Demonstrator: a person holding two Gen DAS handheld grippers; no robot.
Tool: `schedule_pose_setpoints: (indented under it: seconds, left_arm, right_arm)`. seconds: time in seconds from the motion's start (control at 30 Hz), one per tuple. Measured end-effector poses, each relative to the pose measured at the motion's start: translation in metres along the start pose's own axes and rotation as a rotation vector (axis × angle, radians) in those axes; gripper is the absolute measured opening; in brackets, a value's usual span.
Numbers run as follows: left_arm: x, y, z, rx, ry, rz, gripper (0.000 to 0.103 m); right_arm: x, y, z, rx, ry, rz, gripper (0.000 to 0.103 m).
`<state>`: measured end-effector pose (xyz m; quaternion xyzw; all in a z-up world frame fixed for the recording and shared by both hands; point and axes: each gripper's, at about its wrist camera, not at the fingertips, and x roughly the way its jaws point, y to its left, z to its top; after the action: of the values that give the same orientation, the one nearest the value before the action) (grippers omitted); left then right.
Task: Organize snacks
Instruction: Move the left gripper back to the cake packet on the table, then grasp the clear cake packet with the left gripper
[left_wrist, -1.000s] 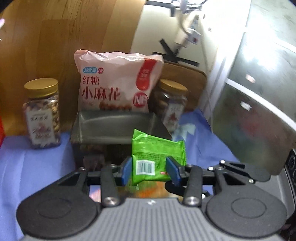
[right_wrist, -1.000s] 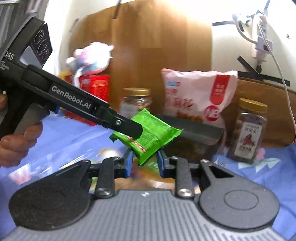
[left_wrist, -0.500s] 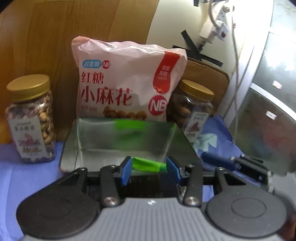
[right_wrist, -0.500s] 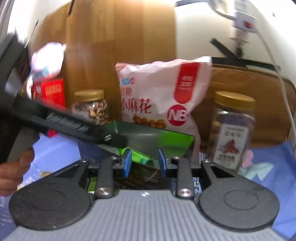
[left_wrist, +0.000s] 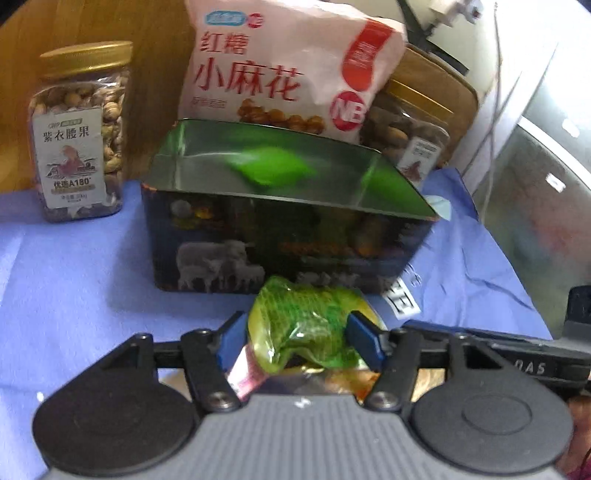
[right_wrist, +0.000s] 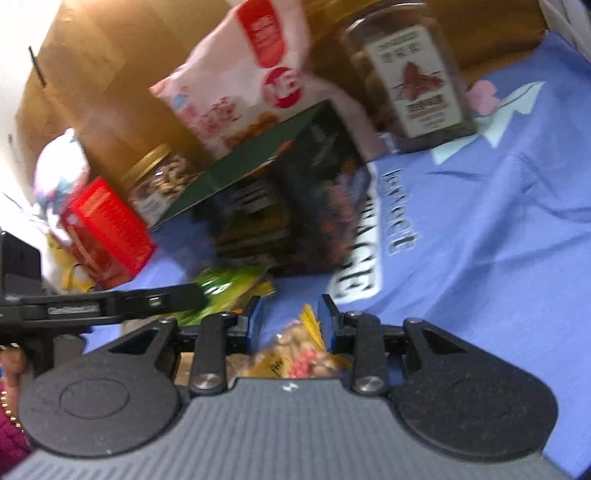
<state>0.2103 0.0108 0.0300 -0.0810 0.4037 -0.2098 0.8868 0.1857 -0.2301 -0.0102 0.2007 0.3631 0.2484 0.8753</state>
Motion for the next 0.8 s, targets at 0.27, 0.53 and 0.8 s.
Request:
schedule_pose_setpoints:
  seconds: [0.27, 0.53, 0.8]
  left_arm:
    - [-0.047, -0.048, -0.045, 0.159, -0.034, -0.063, 0.059]
    - [-0.112, -0.028, -0.086, 0.062, -0.143, -0.108, 0.062]
    - [-0.121, 0.023, -0.087, -0.175, -0.124, -0.163, 0.062]
  right_arm:
    - [-0.017, 0.039, -0.037, -0.121, 0.041, 0.041, 0.036]
    - [-0.067, 0.056, -0.081, -0.236, 0.001, 0.052, 0.037]
    - [-0.085, 0.06, -0.086, -0.165, -0.052, 0.105, 0.039]
